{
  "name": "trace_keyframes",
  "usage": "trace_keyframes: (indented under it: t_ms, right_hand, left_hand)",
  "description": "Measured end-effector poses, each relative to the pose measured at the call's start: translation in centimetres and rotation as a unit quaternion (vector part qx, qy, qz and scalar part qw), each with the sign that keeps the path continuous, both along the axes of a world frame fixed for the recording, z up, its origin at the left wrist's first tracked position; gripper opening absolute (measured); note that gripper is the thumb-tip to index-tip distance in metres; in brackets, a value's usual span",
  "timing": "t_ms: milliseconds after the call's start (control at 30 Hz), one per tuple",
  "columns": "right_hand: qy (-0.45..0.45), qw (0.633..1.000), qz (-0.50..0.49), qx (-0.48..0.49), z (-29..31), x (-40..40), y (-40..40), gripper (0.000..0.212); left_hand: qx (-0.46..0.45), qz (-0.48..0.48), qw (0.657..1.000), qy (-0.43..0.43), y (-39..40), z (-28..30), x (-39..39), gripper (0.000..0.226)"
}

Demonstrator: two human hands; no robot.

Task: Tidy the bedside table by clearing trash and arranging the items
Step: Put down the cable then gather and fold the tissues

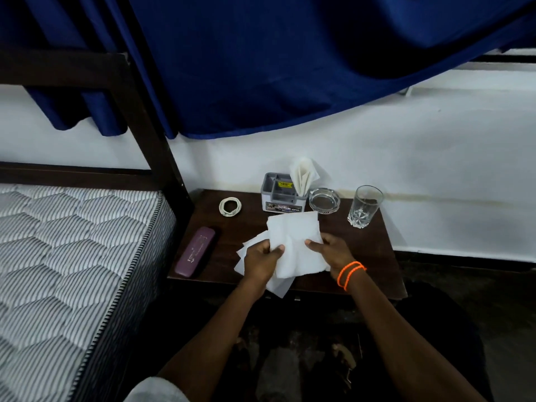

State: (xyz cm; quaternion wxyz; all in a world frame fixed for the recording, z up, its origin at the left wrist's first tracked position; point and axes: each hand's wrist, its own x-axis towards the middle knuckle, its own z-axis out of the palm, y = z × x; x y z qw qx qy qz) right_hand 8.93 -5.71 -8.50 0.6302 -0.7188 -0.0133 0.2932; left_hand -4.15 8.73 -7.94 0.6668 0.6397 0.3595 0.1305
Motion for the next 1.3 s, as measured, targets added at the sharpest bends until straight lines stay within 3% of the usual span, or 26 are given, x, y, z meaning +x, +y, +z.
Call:
trace_keyframes:
  t_ms: [233,433,800,967,1033,1133,1167,1300]
  right_hand:
    - [-0.099,0.987,0.056,-0.117,-0.3,-0.2,2.5,0.031]
    - [-0.174,0.957,0.100,-0.207,0.0,-0.3,4.3,0.037]
    - [-0.245,0.930,0.119,-0.248,-0.1,-1.0,5.3,0.061]
    - [-0.268,0.919,0.136,-0.257,-0.3,-1.3,5.4,0.059]
    - [-0.275,0.914,0.143,-0.261,-0.3,-1.4,5.4,0.060]
    - [-0.283,0.911,0.143,-0.262,-0.4,-1.4,5.2,0.062]
    - [-0.284,0.912,0.141,-0.260,-0.5,-1.4,5.2,0.061]
    - [-0.278,0.915,0.137,-0.258,-0.6,-1.4,5.3,0.055]
  left_hand:
    - [-0.118,0.068,0.987,0.082,2.1,-0.5,-3.6,0.011]
    - [-0.078,0.093,0.985,0.120,3.7,-1.0,-5.5,0.032]
    - [-0.090,0.120,0.982,0.117,3.4,-0.2,-4.5,0.015]
    - [-0.139,0.119,0.979,0.092,3.0,-0.1,-3.8,0.017]
    - [-0.103,0.118,0.982,0.108,3.0,-0.4,-3.7,0.023]
    - [0.055,0.137,0.974,0.174,3.2,-0.5,-3.8,0.028]
    - [0.064,0.149,0.971,0.174,3.1,-0.3,-3.8,0.029]
    - [-0.053,0.158,0.980,0.105,3.1,-0.7,-3.3,0.041]
